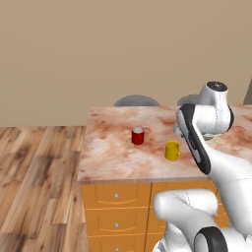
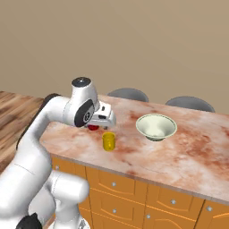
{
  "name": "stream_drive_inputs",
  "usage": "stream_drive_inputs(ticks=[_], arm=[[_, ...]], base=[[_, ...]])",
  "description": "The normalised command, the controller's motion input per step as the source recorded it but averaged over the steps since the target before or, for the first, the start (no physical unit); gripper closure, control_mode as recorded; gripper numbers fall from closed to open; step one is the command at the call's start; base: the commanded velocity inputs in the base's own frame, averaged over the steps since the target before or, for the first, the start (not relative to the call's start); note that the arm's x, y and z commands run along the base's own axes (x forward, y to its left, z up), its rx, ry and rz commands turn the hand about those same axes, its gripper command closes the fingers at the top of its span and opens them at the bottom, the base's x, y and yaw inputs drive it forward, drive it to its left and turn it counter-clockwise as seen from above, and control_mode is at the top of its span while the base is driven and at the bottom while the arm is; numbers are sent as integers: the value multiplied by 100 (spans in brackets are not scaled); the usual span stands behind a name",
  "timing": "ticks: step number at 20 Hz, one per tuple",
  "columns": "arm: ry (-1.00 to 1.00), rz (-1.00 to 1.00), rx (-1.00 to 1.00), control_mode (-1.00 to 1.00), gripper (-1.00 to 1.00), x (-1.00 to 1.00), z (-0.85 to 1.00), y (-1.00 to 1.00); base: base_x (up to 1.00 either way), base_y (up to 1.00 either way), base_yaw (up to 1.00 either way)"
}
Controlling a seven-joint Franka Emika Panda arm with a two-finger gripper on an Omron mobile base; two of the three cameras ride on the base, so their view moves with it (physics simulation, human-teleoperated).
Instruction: Clear the mugs and bowl far away from the sink.
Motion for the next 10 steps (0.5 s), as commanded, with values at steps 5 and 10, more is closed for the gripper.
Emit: stream_drive_inputs(ticks=[5, 10], arm=[[-14, -5, -1, -100, -100, -71, 65, 9], [-17, -3, 0, -100, -100, -91, 64, 1]], base=[[0, 0, 0], [0, 0, 0]])
